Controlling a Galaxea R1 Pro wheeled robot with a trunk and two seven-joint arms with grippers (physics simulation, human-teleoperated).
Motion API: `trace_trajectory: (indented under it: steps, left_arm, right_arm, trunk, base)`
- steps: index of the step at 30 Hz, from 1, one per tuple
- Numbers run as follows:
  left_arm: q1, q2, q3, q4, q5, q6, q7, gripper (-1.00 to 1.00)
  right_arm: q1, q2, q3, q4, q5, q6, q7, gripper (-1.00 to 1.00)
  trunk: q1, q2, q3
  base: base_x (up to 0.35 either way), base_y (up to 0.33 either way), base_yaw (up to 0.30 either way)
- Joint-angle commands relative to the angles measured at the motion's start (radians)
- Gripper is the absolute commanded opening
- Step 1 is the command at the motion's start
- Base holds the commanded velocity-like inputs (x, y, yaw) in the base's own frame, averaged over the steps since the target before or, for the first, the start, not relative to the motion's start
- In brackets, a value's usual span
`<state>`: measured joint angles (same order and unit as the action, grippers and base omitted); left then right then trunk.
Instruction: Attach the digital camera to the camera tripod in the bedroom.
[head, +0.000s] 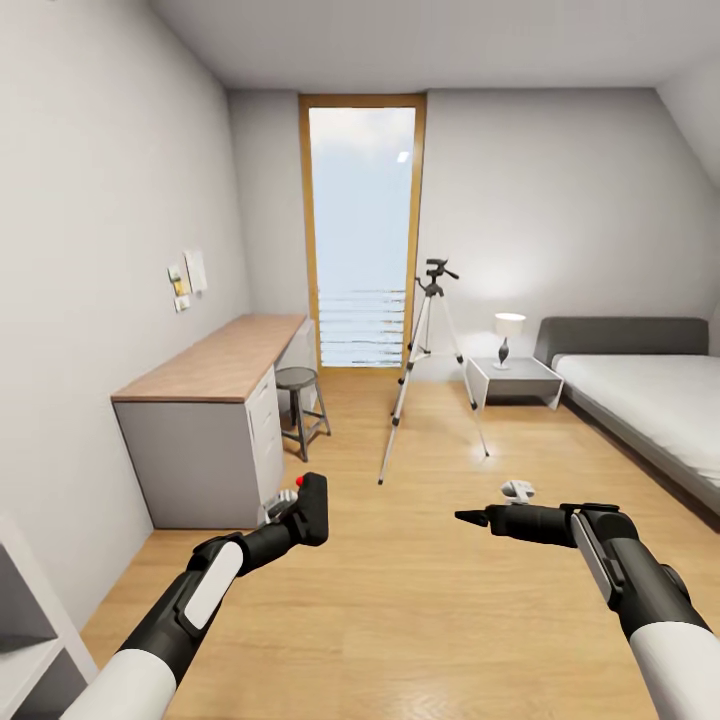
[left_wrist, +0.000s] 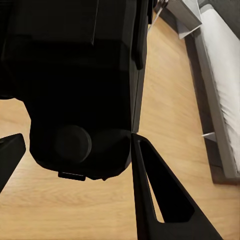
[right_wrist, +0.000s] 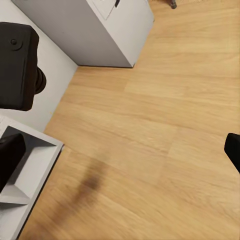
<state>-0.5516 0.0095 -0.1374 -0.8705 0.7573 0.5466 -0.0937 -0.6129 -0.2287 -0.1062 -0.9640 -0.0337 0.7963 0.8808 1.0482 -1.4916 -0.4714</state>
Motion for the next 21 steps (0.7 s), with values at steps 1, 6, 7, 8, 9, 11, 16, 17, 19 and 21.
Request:
trace_trajectory:
  steps: [1,6,7,8,9,11,16,17,19,21]
  left_arm:
    - [-0.001,0.001,-0.002,-0.001,-0.001,0.002,0.003,-1.0]
    - [-0.001,0.0,-0.002,-0.001,-0.006,0.001,0.007,-1.0]
    - [-0.001,0.0,-0.002,-0.001,-0.007,0.001,0.008,-1.0]
    - [-0.001,0.0,-0.002,-0.001,-0.008,0.001,0.009,-1.0]
    - [-0.001,0.0,-0.002,-0.001,-0.01,0.001,0.01,-1.0]
    - [-0.001,0.0,-0.002,-0.001,-0.012,0.001,0.011,-1.0]
    - [-0.001,0.0,-0.002,-0.001,-0.014,0.001,0.014,-1.0]
    - [0.0,0.0,-0.002,0.0,-0.015,0.001,0.014,-1.0]
    - [0.0,-0.001,-0.002,0.0,-0.015,0.001,0.015,-1.0]
    - [-0.001,-0.001,-0.002,0.0,-0.016,0.001,0.015,-1.0]
  right_arm:
    - [-0.001,0.0,-0.001,-0.001,-0.003,0.008,0.001,1.0]
    - [0.0,0.0,-0.001,-0.001,-0.003,0.008,0.001,1.0]
    - [-0.001,0.0,-0.001,-0.001,-0.003,0.008,0.001,1.0]
    - [0.0,0.001,-0.001,-0.001,-0.003,0.008,0.001,1.0]
    - [0.0,0.0,-0.001,0.0,-0.003,0.008,0.001,1.0]
    - [0.0,0.001,-0.001,0.0,-0.003,0.008,0.001,1.0]
    - [0.0,0.001,-0.001,0.0,-0.003,0.008,0.001,1.0]
    - [0.0,0.001,-0.001,0.0,-0.003,0.008,0.001,1.0]
    - [-0.001,0.001,-0.001,0.0,-0.003,0.008,0.001,1.0]
    - [0.0,0.001,-0.001,0.0,-0.003,0.008,0.001,1.0]
  trunk:
    - [-0.004,0.007,0.002]
    - [-0.023,0.042,0.018]
    - [-0.027,0.049,0.021]
    - [-0.031,0.056,0.024]
    - [-0.035,0.063,0.027]
    - [-0.042,0.077,0.033]
    - [-0.061,0.112,0.049]
    - [-0.065,0.119,0.052]
    - [-0.073,0.133,0.059]
    - [-0.081,0.147,0.065]
  base:
    - [0.0,0.0,0.0]
    - [0.0,0.0,0.0]
    - [0.0,0.0,0.0]
    - [0.0,0.0,0.0]
    - [0.0,0.0,0.0]
    - [0.0,0.0,0.0]
    - [0.0,0.0,0.0]
    - [0.0,0.0,0.0]
    - [0.0,0.0,0.0]
    - [0.0,0.0,0.0]
